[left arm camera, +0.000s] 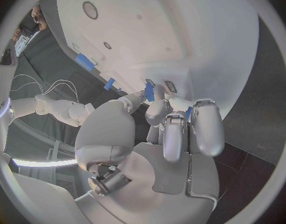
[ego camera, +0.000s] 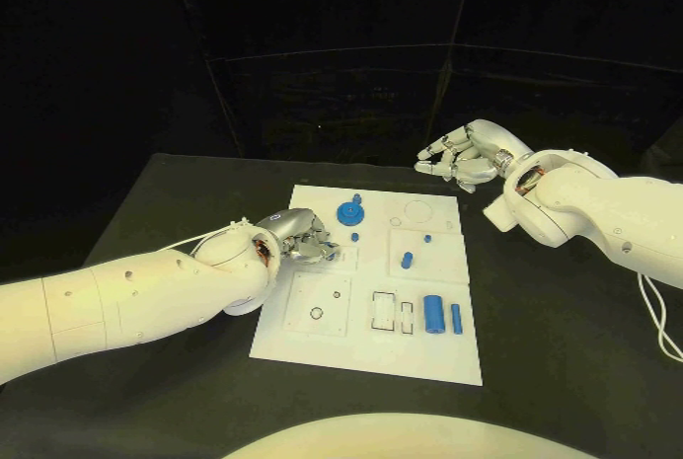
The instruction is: Assemble the parts on the task board
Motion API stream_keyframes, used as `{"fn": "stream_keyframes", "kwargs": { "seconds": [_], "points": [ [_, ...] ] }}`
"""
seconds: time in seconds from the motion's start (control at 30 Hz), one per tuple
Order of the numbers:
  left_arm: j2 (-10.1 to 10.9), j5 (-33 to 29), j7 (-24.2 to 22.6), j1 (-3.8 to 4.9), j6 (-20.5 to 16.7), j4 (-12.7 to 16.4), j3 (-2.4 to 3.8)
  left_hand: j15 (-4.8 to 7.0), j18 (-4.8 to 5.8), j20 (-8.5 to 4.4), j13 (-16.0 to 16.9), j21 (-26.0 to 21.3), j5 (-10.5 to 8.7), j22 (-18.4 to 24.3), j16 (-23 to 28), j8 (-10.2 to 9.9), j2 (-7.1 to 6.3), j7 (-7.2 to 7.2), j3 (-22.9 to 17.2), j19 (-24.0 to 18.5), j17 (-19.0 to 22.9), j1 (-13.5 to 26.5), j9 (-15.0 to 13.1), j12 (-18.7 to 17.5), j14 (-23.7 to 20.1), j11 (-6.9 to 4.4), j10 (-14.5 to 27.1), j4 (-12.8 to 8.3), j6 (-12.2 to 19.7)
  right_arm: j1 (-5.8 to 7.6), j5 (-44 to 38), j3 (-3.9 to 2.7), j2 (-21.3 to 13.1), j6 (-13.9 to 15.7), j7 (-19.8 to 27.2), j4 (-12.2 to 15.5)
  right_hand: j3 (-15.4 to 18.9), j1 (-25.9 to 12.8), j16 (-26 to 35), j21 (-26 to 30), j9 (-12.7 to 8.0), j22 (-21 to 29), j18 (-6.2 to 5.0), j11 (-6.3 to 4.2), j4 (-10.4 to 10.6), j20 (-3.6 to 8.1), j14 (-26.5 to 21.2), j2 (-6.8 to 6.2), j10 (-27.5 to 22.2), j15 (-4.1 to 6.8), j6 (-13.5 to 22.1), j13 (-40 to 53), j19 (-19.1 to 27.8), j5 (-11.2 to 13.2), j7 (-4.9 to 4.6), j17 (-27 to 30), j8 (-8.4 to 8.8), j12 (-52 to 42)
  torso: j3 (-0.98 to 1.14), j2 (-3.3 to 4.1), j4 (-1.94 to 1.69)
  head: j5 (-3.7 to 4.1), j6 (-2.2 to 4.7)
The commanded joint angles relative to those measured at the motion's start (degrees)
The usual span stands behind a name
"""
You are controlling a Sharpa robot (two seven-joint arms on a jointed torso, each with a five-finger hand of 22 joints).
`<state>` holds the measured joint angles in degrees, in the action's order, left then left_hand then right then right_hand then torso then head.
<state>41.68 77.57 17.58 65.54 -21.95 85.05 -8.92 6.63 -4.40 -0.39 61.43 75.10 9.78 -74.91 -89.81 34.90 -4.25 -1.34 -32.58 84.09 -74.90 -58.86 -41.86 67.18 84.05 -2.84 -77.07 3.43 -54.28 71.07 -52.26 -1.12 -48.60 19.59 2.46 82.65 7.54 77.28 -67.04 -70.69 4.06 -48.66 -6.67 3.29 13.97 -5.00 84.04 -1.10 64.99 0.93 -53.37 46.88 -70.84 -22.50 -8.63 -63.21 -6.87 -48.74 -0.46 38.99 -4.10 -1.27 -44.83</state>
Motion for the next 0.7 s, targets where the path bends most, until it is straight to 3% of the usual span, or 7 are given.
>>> {"fn": "stream_keyframes", "kwargs": {
  "seconds": [0.03,0.3,0.7],
  "points": [
    [0.21,0.38,0.59,-0.21,2.19,0.15,-0.2,-0.36,0.75,0.3,0.2,0.4,-0.22,-0.48,-0.19,0.2,-1.1,0.32,-4.19,1.66,-15.1,0.42,0.19,0.34,5.95,-0.11,-0.39,-5.03,-0.16,0.1,-0.2,-0.03,-0.02,-0.19,0.24,0.05,0.28,-0.07,0.26,0.33,-0.03,0.13,-0.97,0.11,0.25,0.0,0.71,0.68,-0.28,0.2,-0.05,-0.06,0.04,-0.37,0.17,-0.02,-0.39,0.14,-0.04,-0.02,-0.07,0.13,-0.04],
    [0.83,0.08,0.57,-0.21,2.43,0.79,-0.2,-0.23,0.79,0.21,0.52,0.63,-0.18,-0.79,-0.19,0.14,-2.21,0.51,-2.45,1.72,-15.1,1.59,0.55,0.68,5.95,-0.26,-0.55,-4.48,-0.65,0.1,-0.2,-0.03,0.0,-0.2,0.27,0.02,0.28,-0.07,0.26,0.33,-0.03,0.13,-0.97,0.11,0.25,0.0,0.71,0.68,-0.28,0.2,-0.05,-0.06,0.04,-0.37,0.17,-0.02,-0.39,0.14,-0.06,0.02,-0.07,0.11,-0.07],
    [1.25,-0.46,0.55,-0.21,1.72,1.28,-0.19,-0.19,0.8,0.17,0.6,0.64,-0.12,-0.84,-0.19,0.07,-2.15,0.55,-1.92,1.72,-15.1,2.13,0.76,0.78,5.95,-0.3,-0.59,-4.0,-0.86,0.09,-0.2,-0.03,0.07,-0.16,0.33,-0.05,0.32,-0.13,0.28,0.36,-0.03,0.19,-0.97,0.12,0.31,0.0,0.72,0.7,-0.33,0.2,-0.08,-0.14,0.05,-0.41,0.17,-0.01,-0.42,0.19,-0.03,-0.02,-0.07,0.07,-0.15]
  ]
}}
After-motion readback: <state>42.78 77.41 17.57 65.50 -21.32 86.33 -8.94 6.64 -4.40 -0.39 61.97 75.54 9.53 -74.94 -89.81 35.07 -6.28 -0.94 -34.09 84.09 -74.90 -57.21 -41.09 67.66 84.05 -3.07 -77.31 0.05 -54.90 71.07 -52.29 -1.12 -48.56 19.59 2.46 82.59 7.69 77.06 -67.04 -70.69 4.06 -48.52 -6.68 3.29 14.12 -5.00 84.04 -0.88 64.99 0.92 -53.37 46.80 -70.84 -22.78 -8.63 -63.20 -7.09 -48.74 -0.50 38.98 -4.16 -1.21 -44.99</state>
